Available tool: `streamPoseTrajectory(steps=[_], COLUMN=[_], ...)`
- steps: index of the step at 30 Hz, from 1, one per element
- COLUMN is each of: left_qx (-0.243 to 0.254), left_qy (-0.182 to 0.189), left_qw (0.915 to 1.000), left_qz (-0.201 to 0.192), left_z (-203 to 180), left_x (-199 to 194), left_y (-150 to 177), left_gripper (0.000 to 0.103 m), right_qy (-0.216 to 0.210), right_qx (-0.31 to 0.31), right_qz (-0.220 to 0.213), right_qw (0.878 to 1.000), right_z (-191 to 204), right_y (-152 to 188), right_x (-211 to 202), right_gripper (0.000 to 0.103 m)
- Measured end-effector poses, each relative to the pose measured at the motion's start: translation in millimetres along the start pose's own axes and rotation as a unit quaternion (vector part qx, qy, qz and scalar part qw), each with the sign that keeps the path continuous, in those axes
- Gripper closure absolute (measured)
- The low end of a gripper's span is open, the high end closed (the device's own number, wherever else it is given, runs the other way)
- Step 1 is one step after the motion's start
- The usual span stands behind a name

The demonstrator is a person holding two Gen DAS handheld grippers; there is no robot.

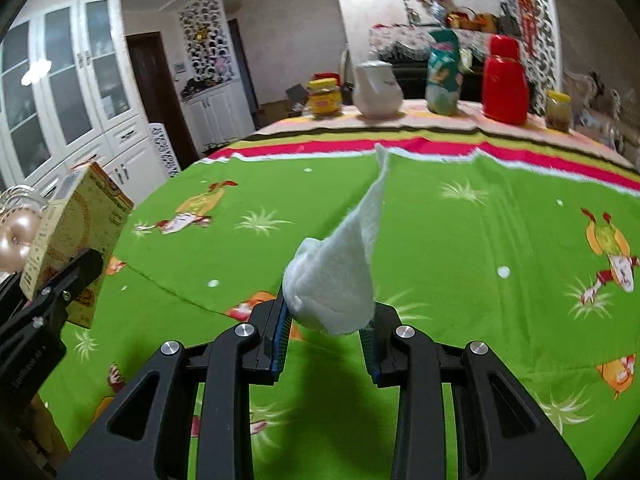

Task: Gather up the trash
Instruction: 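Carry the medicine box and tissue over the pink bin and open both tools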

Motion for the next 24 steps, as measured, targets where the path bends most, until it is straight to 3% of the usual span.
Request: streamPoseTrajectory(steps=[10, 24], left_qx=[-0.025, -0.073], left_qy=[-0.009, -0.023], left_qw=[0.9995, 0.9963], left_qz=[-0.019, -0.04], left_z=[29.6, 88.6], left_x=[-31.3, -76.6], left_y=[3.7, 13.8], left_gripper=[0.054, 0.054], right_qy=[-0.031, -0.073], right_qx=[-0.065, -0.139], right_qz=[-0.037, -0.051], right_qw=[0.997, 0.986], right_z=[46.8, 107.4], right_y=[-17.5, -13.0], right_x=[-32.7, -59.8], right_gripper=[0.071, 0.071])
Point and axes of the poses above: each gripper's, at about its wrist camera, not at the fingertips, and x roughly the way its jaws point, z to its left, y to its underside, the point moved 8 cm from there along x, roughly the way its jaws point, and after that the axes turned 1 degree about x, right-handed, at the moved point
